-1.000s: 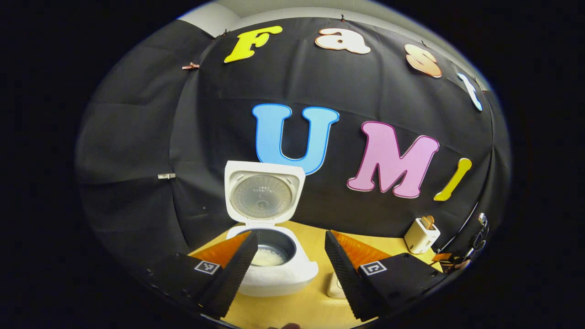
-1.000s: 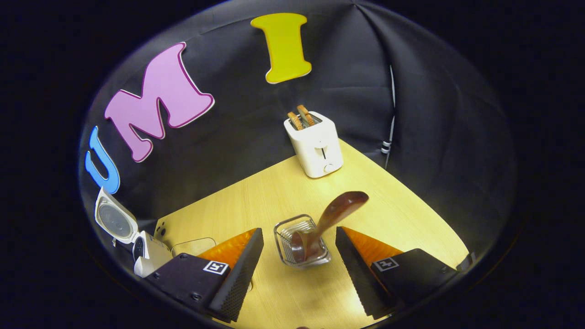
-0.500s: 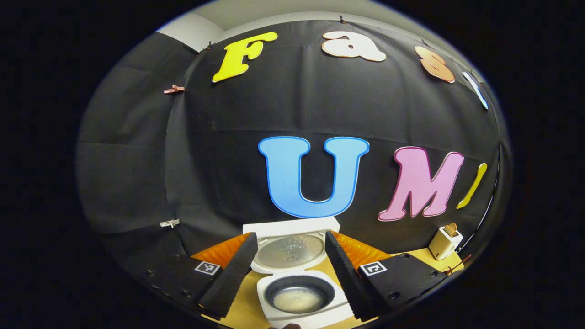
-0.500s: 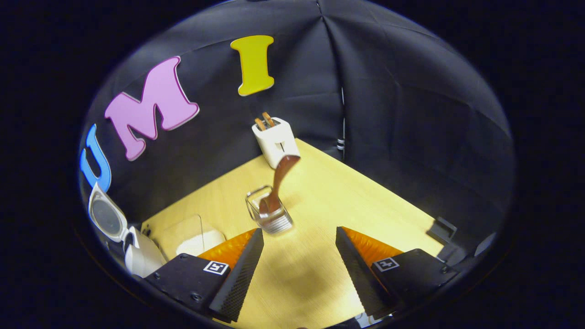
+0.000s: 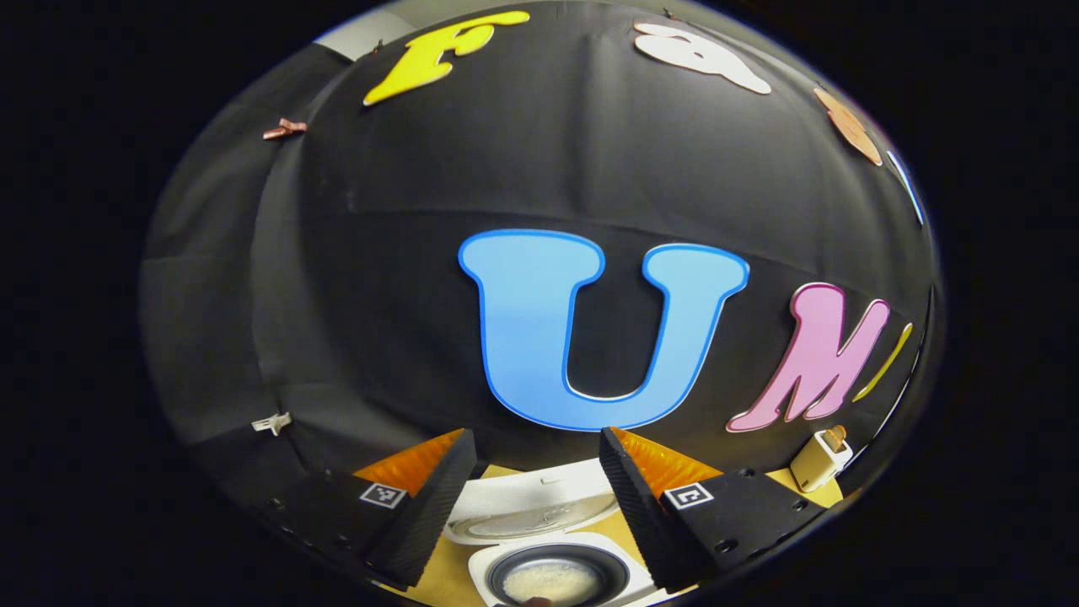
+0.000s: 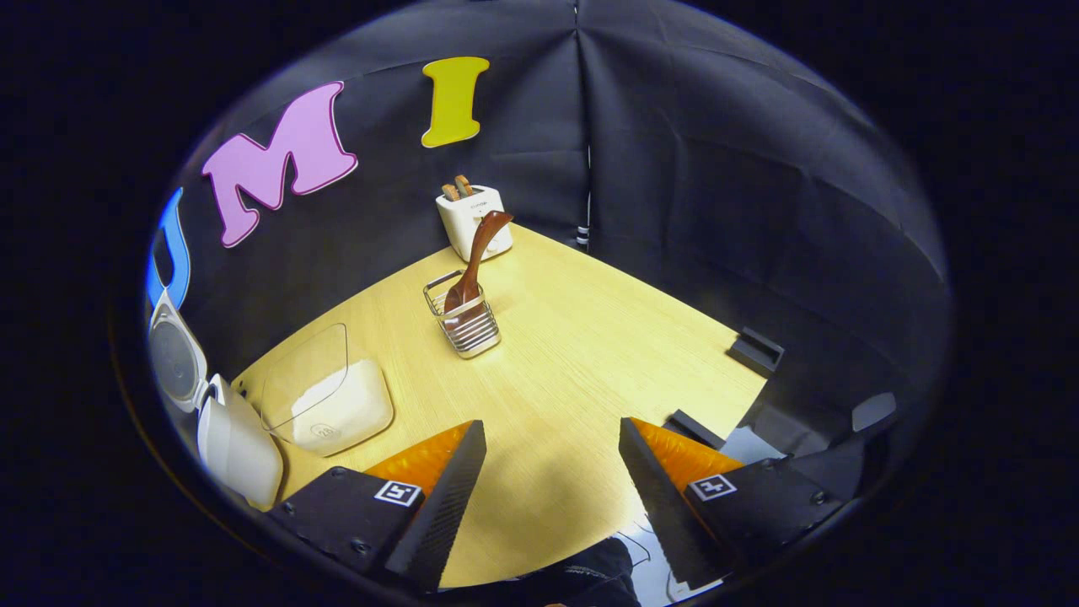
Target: Close the left gripper, press the button to open the rice cooker; take a wooden spoon from the chopstick holder with the right hand, scoop a spoonful of rice and pour it into the rice cooker, then put the wooden spoon back into the chopstick holder.
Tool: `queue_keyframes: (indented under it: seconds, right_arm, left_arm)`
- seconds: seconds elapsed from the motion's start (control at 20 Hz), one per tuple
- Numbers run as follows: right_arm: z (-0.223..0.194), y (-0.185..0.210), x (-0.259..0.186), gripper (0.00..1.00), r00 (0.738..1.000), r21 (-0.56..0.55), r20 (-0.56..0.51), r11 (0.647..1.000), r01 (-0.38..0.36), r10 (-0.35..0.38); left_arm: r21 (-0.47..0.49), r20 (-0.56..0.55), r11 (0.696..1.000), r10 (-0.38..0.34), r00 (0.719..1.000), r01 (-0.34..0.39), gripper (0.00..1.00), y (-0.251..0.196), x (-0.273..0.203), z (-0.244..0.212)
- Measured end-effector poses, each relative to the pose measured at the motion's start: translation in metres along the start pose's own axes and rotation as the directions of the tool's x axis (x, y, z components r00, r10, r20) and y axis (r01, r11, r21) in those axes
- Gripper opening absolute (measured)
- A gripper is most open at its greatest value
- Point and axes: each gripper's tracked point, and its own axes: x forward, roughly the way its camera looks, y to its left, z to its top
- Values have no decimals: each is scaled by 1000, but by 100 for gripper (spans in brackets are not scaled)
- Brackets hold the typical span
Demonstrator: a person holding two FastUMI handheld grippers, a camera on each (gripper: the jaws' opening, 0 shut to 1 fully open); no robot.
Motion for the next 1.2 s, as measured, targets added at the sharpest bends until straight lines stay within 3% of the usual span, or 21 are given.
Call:
queue_keyframes:
  seconds: [0.25,0.55,0.95,1.05,1.2]
  right_arm:
    - [-18,15,-25,99,1000,-45,-12,999,-6,5]
    - [-24,23,-27,99,1000,-65,-18,998,6,-7]
    - [-26,39,-10,99,999,-80,-35,997,-19,16]
    - [-25,43,-6,99,999,-112,-41,993,-30,25]
    - [-24,55,-3,99,996,-147,-57,987,-69,62]
  left_arm:
    - [-28,-114,999,-27,993,24,92,8,57,-28]
    - [-55,-233,998,-33,972,21,95,6,77,-63]
    - [-131,-331,988,-116,936,76,96,-19,16,-98]
    - [-142,-340,987,-120,933,75,95,-29,-8,-120]
    - [-198,-395,977,-154,906,80,97,-49,-46,-175]
